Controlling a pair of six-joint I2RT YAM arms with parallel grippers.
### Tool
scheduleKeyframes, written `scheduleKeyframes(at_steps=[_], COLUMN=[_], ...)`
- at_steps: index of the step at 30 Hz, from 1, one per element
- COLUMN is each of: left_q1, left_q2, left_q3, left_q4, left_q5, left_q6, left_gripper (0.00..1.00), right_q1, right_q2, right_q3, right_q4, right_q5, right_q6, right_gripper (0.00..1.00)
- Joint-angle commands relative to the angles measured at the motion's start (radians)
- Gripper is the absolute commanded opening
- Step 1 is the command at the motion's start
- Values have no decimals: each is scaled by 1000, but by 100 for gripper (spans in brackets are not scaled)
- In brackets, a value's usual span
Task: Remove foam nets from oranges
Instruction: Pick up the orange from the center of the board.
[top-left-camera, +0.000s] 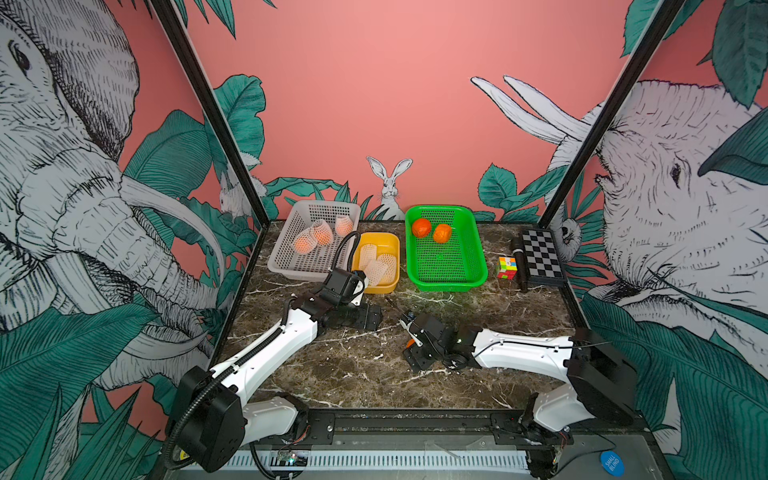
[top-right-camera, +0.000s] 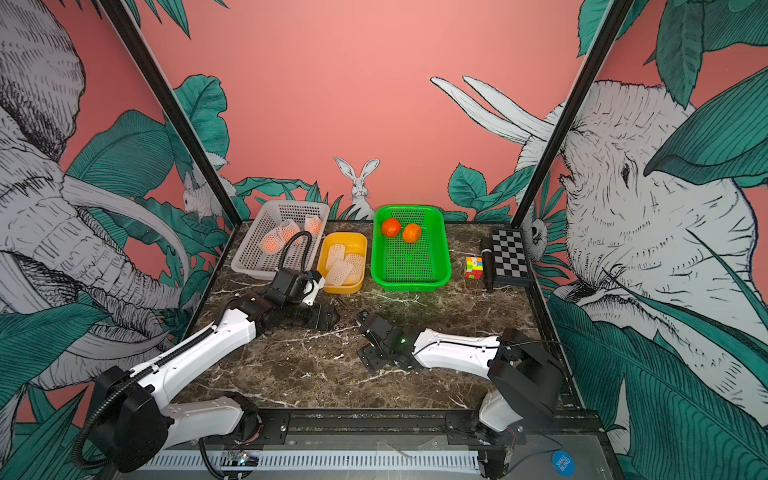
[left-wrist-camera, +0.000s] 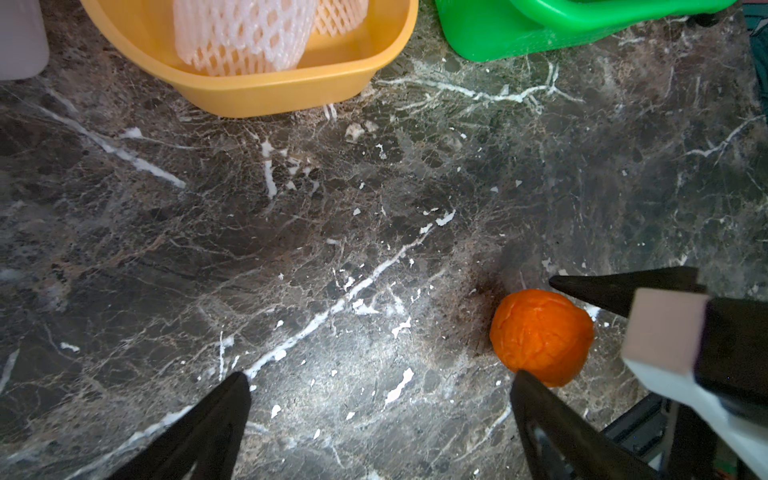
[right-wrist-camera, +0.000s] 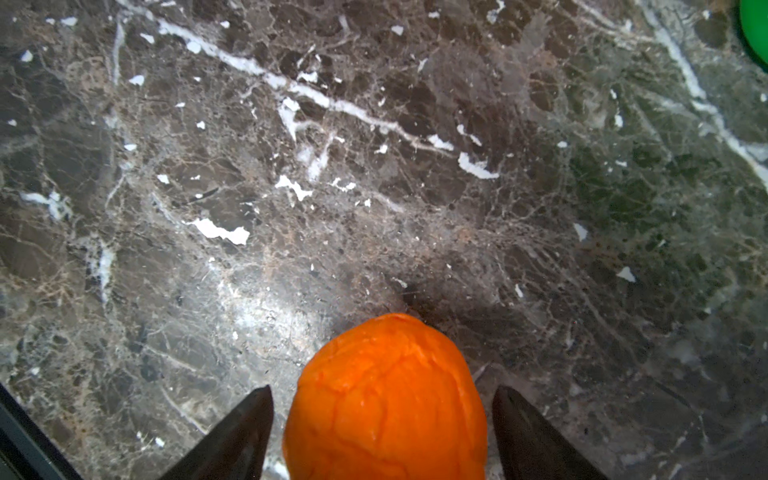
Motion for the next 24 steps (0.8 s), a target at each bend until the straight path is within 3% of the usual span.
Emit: scheduleKeyframes(at_steps=[1, 9, 15, 24], left_q1=[13, 26, 29, 45], left_q2=[-3, -3, 1, -7], left_q3=[-8, -3, -9, 44], left_q4=[13, 24, 39, 21], left_q5=[4, 7, 17, 0], left_q6=[-9, -17, -23, -31], left_gripper=[99, 99, 99, 99], right_q1=[8, 11, 12, -11], right_q2=[4, 52, 36, -160], right_q3=[-15, -2, -12, 18], right_q4=[25, 18, 19, -129], right_q5=[10, 33, 37, 57], right_q6=[-9, -23, -11, 0], right_gripper=[80, 84, 74, 63])
